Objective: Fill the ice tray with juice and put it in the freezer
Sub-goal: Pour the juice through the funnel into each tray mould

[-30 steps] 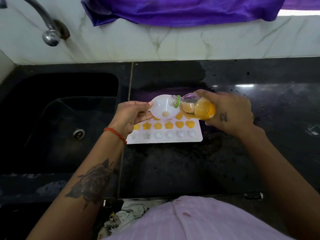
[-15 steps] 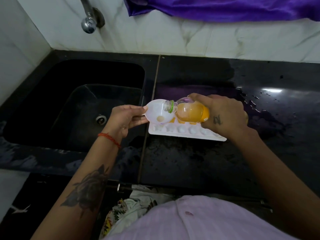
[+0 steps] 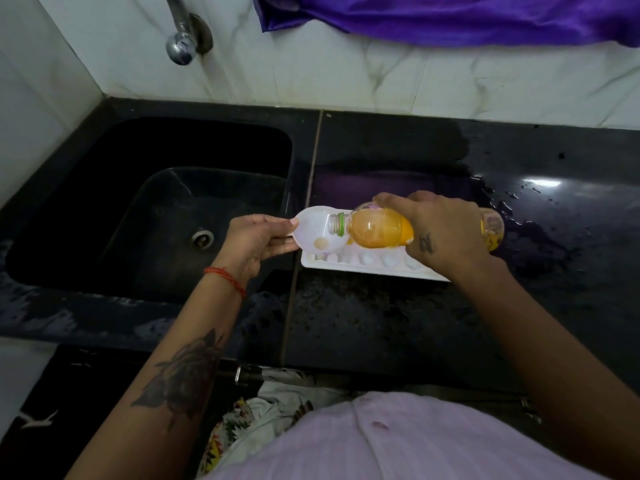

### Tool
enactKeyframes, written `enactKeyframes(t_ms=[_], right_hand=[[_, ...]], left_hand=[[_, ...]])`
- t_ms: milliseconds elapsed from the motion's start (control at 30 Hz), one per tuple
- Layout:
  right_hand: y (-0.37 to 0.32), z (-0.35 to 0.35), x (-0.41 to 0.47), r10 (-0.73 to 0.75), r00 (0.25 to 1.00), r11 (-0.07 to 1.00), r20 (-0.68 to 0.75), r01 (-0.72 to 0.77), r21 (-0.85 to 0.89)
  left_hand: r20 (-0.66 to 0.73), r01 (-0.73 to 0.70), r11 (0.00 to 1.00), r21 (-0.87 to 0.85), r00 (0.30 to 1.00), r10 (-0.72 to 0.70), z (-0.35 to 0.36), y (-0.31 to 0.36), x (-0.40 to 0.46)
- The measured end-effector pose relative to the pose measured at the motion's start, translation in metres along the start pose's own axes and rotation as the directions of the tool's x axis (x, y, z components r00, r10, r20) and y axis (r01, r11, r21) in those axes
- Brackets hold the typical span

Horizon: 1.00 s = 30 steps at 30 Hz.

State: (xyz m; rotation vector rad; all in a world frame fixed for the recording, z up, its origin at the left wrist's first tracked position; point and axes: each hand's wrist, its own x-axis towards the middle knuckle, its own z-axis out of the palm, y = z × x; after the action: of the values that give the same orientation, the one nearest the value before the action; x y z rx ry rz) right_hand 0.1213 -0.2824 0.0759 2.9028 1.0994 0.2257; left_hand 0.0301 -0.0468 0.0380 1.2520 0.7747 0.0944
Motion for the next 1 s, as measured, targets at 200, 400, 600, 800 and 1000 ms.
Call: enactKeyframes(t_ms=[200,400,600,800,1000], right_hand=[[0.0009,0.0001,0.0015,-0.010,1.000,1.000,0.019,0.010,0.000],[0.0019,-0.0018,0.0018,-0.027,1.000,1.000,0.009,0.027,0.004],[0.0030,-0.0042,0.0024,-0.023,1.000,1.000,0.009,0.023,-0.003],[0.0034,-0.0040,0.0000,0.021,1.000,1.000,-0.003,-0.021,0.006],[0.0057,-0.0090,-0.0064,0.093,0.995,0.989,0.025,-0.095,0.113]], left_hand=[[-0.002,0.009,1.000,0.003,1.000,-0.009,0.0010,-0.0001,-0.0020],[-0.002,0.007,1.000,-0.005,1.000,-0.007,0.0016,0.0008,-0.0041],[0.000,0.002,1.000,-0.007,1.000,-0.002,0.0013,0.0006,-0.0050],[0.003,0.002,1.000,-0.013,1.000,-0.002,-0.0004,0.0021,-0.0063],[0.025,-0.010,1.000,-0.027,1.000,0.011,0.0020,0.0083,-0.0098]])
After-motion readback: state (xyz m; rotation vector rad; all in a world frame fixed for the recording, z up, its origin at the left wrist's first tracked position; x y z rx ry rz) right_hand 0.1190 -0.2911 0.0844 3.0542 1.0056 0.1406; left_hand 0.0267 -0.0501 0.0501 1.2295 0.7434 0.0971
